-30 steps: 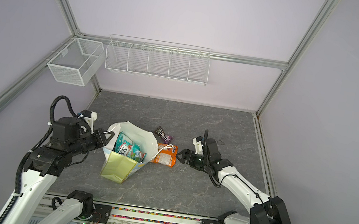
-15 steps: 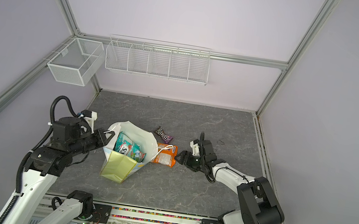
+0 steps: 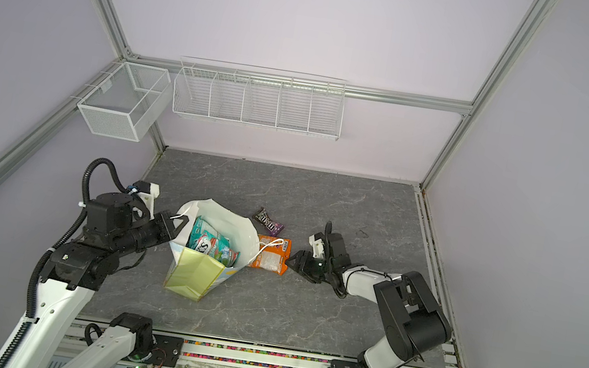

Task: Place the snacks into the paper bag
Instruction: Pick up the snack at the center of the table.

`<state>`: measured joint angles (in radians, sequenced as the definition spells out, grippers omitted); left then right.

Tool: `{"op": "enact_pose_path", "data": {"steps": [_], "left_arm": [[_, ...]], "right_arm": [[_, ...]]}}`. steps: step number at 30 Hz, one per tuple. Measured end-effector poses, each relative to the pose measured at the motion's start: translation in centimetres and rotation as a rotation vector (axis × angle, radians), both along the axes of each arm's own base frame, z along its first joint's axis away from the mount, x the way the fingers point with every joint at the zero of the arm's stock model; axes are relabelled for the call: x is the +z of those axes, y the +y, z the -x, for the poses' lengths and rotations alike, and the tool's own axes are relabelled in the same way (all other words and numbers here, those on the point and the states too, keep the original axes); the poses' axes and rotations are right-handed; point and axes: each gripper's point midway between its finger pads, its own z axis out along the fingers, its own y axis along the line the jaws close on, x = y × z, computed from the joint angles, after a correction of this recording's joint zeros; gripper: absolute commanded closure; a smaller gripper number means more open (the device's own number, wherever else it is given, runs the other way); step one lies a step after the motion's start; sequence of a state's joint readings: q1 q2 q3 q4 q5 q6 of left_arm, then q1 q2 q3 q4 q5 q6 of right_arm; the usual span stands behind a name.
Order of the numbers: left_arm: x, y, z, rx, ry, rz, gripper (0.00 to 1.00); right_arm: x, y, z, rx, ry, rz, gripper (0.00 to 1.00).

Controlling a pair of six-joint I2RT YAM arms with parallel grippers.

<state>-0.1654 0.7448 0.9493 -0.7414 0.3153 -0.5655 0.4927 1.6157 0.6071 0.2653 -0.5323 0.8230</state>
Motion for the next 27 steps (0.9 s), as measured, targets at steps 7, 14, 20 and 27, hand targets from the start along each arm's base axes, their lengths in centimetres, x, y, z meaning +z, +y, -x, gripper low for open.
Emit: {"op": "enact_pose_path", "data": {"steps": [7, 14, 20, 27], "left_arm": [[0.0, 0.0, 0.0, 0.001, 0.001, 0.002, 1.00], [0.0, 0.0, 0.0, 0.001, 0.001, 0.002, 1.00], [0.0, 0.0, 0.0, 0.002, 0.001, 0.002, 1.00], [0.0, 0.0, 0.0, 0.002, 0.001, 0.002, 1.00]], "right_arm": [[-0.3, 1.1, 0.1, 0.019, -0.009, -0.028, 0.40], [-0.5, 2.7, -0.4, 0.036, -0.024, -0.099, 0.44], [-0.5, 3.5, -0.9, 0.037, -0.039, -0.148, 0.47], [-1.1, 4.3, -1.2, 0.033, -0.040, -0.194, 0.63]]}}
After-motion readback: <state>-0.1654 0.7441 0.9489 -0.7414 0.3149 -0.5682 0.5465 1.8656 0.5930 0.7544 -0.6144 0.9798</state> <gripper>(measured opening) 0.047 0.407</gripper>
